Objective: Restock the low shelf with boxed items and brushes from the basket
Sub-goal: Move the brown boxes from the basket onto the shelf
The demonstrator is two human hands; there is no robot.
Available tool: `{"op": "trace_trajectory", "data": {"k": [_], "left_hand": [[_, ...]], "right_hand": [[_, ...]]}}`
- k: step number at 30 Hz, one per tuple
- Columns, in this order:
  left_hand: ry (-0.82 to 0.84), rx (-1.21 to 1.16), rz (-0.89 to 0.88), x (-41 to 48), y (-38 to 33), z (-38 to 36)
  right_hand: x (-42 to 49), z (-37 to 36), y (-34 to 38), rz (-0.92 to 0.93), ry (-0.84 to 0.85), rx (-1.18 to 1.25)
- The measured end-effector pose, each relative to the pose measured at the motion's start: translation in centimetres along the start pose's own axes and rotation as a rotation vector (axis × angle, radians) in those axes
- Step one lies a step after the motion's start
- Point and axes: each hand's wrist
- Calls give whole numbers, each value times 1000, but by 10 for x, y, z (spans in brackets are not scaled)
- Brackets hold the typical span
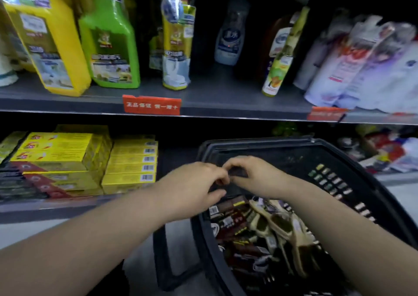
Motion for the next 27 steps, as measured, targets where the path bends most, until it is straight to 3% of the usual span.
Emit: {"op": "trace_trajectory", "data": {"k": [7,11,15,17,20,22,24,27], "left_hand": [[297,0,-36,41,-41,-56],[372,41,-12,59,-38,-70],[427,61,36,75,-25,-77],[447,54,52,83,-22,-77],[464,35,81,93,-19,-77],[472,20,114,98,-18,-77],[469,-51,179,102,-17,-78],[409,-240,316,105,-17,-76]], "right_hand": [[-21,-63,-104,-263,181,142],[-7,-102,-140,-386,460,-83],[23,-137,-149,-345,731,-208],[37,-153,-146,-304,788,-298],[51,-168,-141,-249,745,-465],[54,-159,-143,-253,690,-392],[48,-134,-148,-306,638,-193],[30,-87,-154,-356,442,291]]}}
Point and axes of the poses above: each hand's wrist, its own x-axis towards the middle knuckle, its own z-axis out of the back of the hand, y = z × x, and after that the axes turned 15 degrees about y, right-handed
